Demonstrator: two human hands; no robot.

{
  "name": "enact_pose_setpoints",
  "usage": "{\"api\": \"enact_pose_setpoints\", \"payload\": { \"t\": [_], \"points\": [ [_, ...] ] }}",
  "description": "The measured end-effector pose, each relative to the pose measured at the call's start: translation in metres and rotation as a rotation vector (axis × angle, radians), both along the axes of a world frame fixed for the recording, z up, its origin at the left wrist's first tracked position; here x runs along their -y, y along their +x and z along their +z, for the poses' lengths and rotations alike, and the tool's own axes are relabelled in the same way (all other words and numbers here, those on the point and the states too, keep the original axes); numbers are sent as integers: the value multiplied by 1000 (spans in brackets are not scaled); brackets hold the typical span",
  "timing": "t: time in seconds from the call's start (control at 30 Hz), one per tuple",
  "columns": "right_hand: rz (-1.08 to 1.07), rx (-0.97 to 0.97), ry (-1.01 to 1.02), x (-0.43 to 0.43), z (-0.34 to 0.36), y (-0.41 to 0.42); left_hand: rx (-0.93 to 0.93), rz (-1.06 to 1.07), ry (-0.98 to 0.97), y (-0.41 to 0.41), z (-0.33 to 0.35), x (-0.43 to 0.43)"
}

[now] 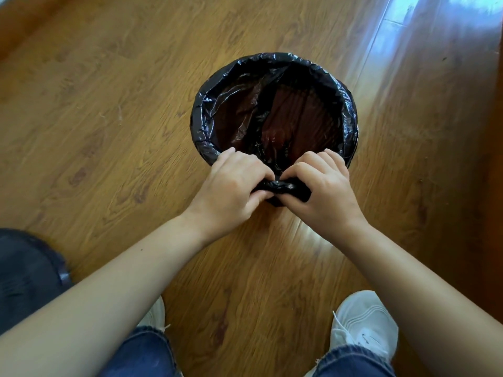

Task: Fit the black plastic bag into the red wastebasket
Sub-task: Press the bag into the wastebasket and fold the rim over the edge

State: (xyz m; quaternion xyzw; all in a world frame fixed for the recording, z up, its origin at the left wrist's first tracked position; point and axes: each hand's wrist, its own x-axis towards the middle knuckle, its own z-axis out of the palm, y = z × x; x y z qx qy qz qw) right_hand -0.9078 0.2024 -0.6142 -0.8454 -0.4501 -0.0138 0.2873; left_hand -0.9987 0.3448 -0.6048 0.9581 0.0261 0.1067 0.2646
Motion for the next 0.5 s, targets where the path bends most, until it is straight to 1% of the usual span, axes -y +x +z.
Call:
{"api": "enact_pose_setpoints", "payload": {
  "t": [0.1, 0.17, 0.23, 0.5],
  "points": [
    [38, -48, 7, 11, 5, 5, 4, 28, 31, -1, -2, -5],
    [49, -80, 47, 17, 8, 10, -2, 44, 51, -2, -4, -7],
    [47, -75, 70, 19, 10, 14, -5, 55, 58, -3, -4, -8],
    [56, -94, -16, 16, 4, 14, -12, 35, 30, -5, -2, -10]
  ]
}}
